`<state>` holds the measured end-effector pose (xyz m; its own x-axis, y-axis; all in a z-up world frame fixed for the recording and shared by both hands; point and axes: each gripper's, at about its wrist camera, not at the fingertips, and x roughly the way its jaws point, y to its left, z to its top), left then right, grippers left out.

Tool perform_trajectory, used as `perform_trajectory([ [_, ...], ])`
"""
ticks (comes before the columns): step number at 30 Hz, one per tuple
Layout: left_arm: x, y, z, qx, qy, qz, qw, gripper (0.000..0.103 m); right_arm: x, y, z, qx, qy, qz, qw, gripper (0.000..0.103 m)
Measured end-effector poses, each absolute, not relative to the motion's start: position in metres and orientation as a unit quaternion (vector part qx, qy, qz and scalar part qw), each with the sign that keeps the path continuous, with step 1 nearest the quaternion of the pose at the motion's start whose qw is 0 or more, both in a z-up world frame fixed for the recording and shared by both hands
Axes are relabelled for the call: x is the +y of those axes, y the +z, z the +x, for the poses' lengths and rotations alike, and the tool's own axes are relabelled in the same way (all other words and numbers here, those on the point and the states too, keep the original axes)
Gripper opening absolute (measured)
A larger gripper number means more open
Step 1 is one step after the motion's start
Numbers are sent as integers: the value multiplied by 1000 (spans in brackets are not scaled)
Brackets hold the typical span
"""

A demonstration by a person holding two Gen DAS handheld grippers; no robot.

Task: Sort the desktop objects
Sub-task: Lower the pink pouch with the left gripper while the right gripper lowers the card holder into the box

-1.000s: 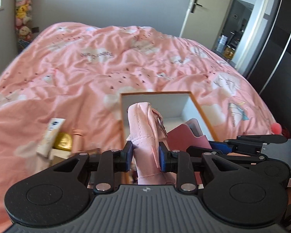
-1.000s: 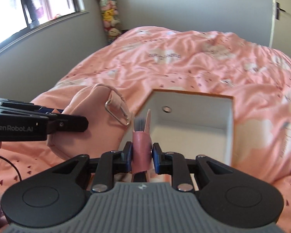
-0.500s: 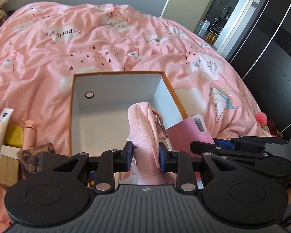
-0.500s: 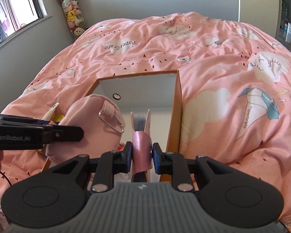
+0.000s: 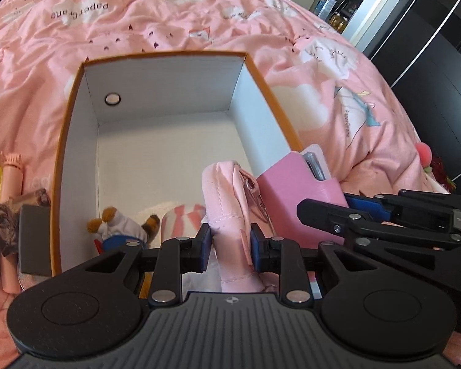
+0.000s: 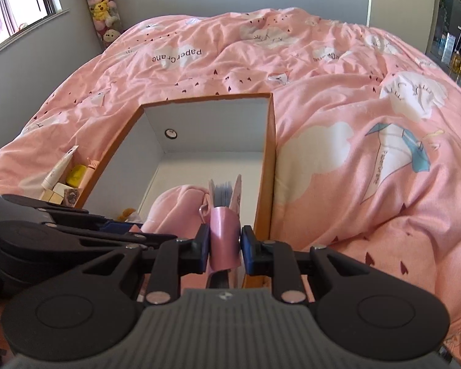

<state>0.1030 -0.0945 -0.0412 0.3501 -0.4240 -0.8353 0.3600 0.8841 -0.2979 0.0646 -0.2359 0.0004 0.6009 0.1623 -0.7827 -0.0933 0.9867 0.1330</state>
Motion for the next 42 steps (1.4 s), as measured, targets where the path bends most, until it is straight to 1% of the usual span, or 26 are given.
perform_trajectory([
  [4,-92,-49,99,524,-246,-29,815,29,-237,-8,64,458,76,51,884,23],
  [12,-90,-52,91,512,-260,-21,818,30,-234,-13,61,458,80,49,884,23],
  [16,-86,-52,89,506,-264,-36,820,33,-234,-14,61,455,81,48,885,23],
  [27,-65,-45,85,497,-273,-84,819,36,-223,-14,61,452,76,-2,889,24],
  [29,-63,-45,85,499,-279,-90,816,36,-222,-14,63,454,76,-2,888,24],
  [33,-63,-48,87,500,-284,-94,812,30,-221,-18,72,467,89,14,879,25],
  [37,-67,-47,85,499,-291,-82,812,28,-220,-23,76,481,90,11,872,25],
  [42,-67,-49,87,503,-300,-89,806,28,-228,-21,79,497,108,37,860,27],
])
